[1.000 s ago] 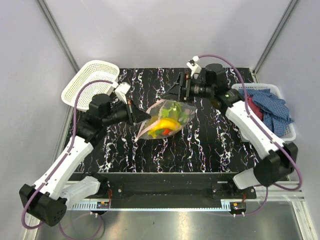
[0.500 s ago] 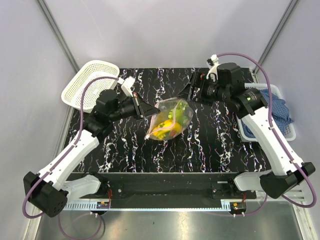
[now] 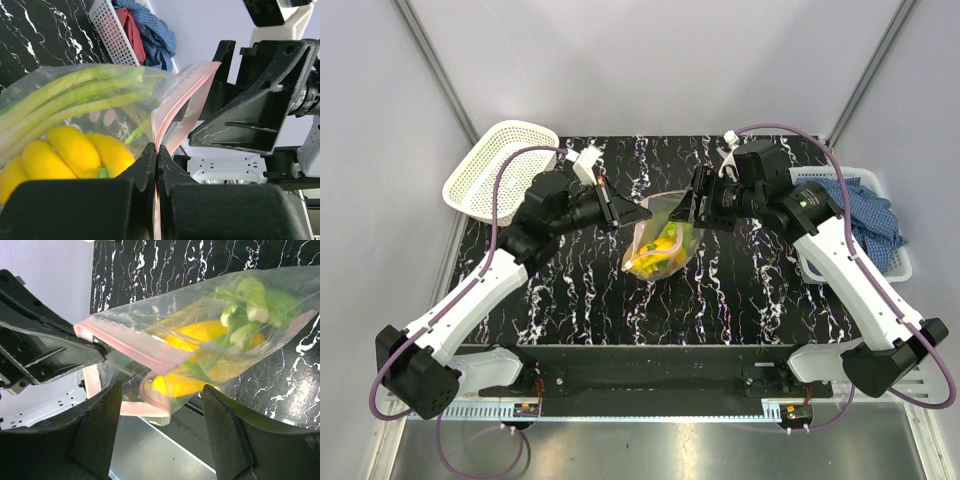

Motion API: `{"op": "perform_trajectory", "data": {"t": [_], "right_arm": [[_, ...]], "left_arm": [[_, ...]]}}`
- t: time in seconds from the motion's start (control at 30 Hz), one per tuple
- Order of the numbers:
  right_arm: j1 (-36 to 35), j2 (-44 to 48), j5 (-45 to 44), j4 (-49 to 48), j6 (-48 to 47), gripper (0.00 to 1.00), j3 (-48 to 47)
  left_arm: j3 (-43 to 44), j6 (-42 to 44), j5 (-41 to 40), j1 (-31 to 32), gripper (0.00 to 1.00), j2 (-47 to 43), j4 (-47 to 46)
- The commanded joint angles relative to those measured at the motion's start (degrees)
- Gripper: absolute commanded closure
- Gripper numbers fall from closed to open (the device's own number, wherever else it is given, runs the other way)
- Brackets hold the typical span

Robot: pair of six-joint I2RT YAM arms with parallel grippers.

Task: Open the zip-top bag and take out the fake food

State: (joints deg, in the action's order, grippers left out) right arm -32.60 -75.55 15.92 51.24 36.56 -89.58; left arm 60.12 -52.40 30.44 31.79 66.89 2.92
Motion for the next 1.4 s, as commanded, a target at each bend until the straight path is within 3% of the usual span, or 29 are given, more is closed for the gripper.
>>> {"op": "perform_trajectory", "data": {"t": [0.0, 0.07, 0.2, 0.4, 0.47, 0.5, 0.53, 0.67, 0.9, 1.07, 1.17, 1.23, 1.37], "right_arm": [[-0.80, -0.82, 0.42, 0.26, 0.27, 0.30, 0.19], [-0.97, -1.97, 2.26, 0.17, -0.08, 0.50, 0.37], [-1.41, -2.15, 2.80, 0.08, -0.78, 0.69, 0.46], [-1.50, -3.73, 3.24, 0.87, -1.22, 0.75, 0.11], [-1.50, -3.64, 3.24, 0.79, -1.40, 0.84, 0.20], [-1.50, -3.73, 3.24, 0.87, -1.83, 0.97, -0.07], [-1.50, -3.82, 3.24, 0.88, -2.10, 1.00, -0.59], [-1.50, -4.26, 3.85, 1.31, -3.60, 1.00, -5.41], [-1.50, -5.84, 7.37, 1.32, -3.51, 1.00, -7.27], [-1.41, -7.94, 9.55, 2.01, -3.95, 1.00, -10.96], [-1.50, -9.26, 10.53, 2.98, -4.04, 1.00, -12.19], [-1.41, -9.53, 10.36, 3.16, -4.12, 1.00, -12.28], [-1.50, -10.67, 10.88, 4.04, -4.47, 1.00, -13.77]], "left_arm": [[4.30, -1.04, -0.90, 0.46, 1.00, -0.19, -5.55], [4.48, -0.95, -0.90, 0.46, 1.00, -0.10, -5.55], [4.74, -0.42, -1.26, 0.46, 1.00, 0.25, -5.73], [5.01, -0.77, -1.43, 0.55, 1.00, 0.52, -5.99], [5.10, -0.51, -1.34, 0.47, 1.00, 0.34, -5.82], [5.10, 0.01, -1.52, 0.55, 1.00, 0.26, -4.86], [5.27, 0.54, -1.78, 0.55, 1.00, 0.08, -3.89], [8.42, 5.19, -4.94, 0.46, 1.00, -0.88, 6.72], [18.00, 24.86, -12.92, 0.55, 1.00, -0.89, 26.32], [20.04, 30.42, -19.35, 0.55, 0.98, -1.06, 32.76], [20.91, 30.95, -18.84, 0.64, 0.88, -1.33, 33.03], [23.36, 31.48, -18.05, 0.82, 0.73, -1.15, 32.94], [28.21, 33.24, -16.21, 3.18, 0.67, -1.50, 29.70]]}}
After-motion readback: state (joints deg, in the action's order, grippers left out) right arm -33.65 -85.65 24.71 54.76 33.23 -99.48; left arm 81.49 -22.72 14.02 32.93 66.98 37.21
